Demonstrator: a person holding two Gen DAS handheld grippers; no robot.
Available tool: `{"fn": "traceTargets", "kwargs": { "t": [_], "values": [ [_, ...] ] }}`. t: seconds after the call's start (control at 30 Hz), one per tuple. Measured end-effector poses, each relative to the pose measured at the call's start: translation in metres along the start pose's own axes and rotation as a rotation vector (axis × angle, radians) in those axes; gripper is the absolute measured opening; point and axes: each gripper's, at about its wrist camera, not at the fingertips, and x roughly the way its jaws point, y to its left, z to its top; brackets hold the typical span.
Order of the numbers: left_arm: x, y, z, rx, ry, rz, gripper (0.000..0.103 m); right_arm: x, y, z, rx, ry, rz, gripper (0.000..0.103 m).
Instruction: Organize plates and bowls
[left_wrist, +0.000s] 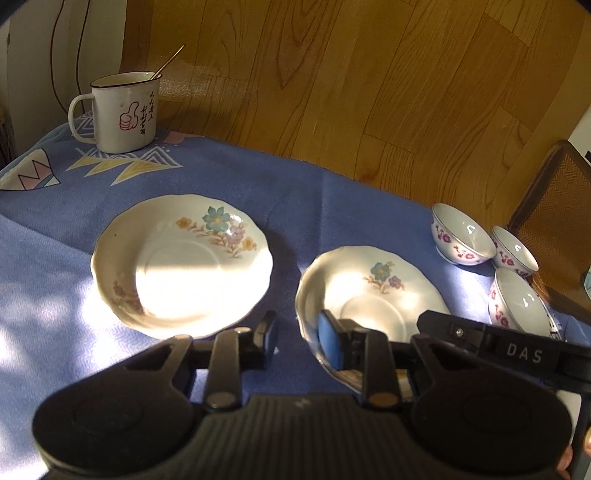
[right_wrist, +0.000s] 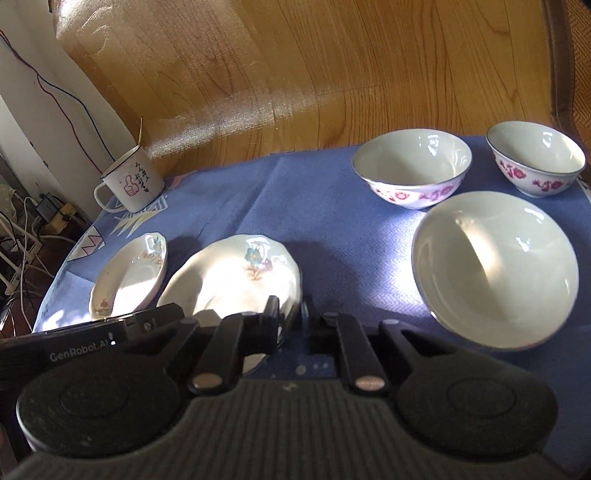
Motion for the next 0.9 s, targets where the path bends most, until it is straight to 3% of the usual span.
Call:
{"fn": "traceTargets", "kwargs": {
  "t": [0.23,0.73,0.9],
  "values": [
    [-0.007,-0.012,-0.010,0.063,-0.025,0.035,0.015,-0.015,0.004,-0.014,-0.022,-0.032,0.006,0.013],
    [-0.066,-0.009,-0.066,0.044,-0.038,-0.033,0.011,-0.064,0.012,-0.065,0.049,-0.070,0.098,0.015],
    [-0.067,-0.011,-0.062,0.032,-0.036,-0.030,0.016,-0.071,0.007,-0.076,0.062,-0.073,0.096,0.015]
  ]
}}
